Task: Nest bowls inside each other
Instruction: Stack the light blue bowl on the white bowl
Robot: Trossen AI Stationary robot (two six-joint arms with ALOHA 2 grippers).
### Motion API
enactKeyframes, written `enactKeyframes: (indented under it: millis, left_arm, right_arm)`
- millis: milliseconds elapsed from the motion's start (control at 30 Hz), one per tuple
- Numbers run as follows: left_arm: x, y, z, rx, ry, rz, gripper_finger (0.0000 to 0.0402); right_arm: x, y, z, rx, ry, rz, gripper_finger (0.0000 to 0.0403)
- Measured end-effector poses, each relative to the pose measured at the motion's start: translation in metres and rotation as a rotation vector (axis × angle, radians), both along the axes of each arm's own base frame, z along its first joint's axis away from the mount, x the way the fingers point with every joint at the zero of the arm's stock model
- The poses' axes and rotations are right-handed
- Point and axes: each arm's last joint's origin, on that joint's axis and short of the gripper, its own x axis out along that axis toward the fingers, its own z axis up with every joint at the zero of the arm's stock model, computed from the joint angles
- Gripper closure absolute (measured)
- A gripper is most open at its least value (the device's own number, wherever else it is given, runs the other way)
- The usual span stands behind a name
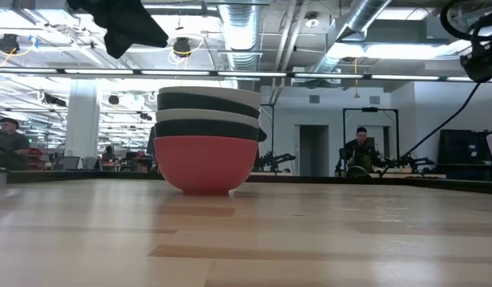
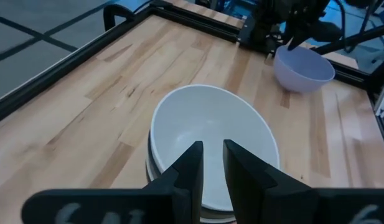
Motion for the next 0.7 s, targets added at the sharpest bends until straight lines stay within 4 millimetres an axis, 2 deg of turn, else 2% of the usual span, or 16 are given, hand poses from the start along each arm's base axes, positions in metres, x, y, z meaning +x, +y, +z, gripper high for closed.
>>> enactKeyframes:
  millis: [233,333,467,700]
  left_arm:
    - [0.000,-0.004,0.000,0.002,-0.002,-0.006,0.0349]
    - [-0.001,-0.005,-0.001,0.001,0.014,-0.010,0.0349]
    - [-0.003,-0.005,-0.004,-0.009,0.038,-0.006,0.0349]
    - [-0.003,-0.005,-0.005,-0.012,0.050,-0.001,0.0349]
  right_arm:
    - [0.015,0.000,-0.016,-0.068,0.106,-0.060,0.0251]
    - [0.022,0.001,-0.019,-0.040,0.096,-0.072,0.0251]
    - [0.024,0.003,-0.018,-0.005,0.054,-0.080,0.0253]
    - [0.018,-0.001,-0.012,-0.007,0.034,-0.078,0.0250]
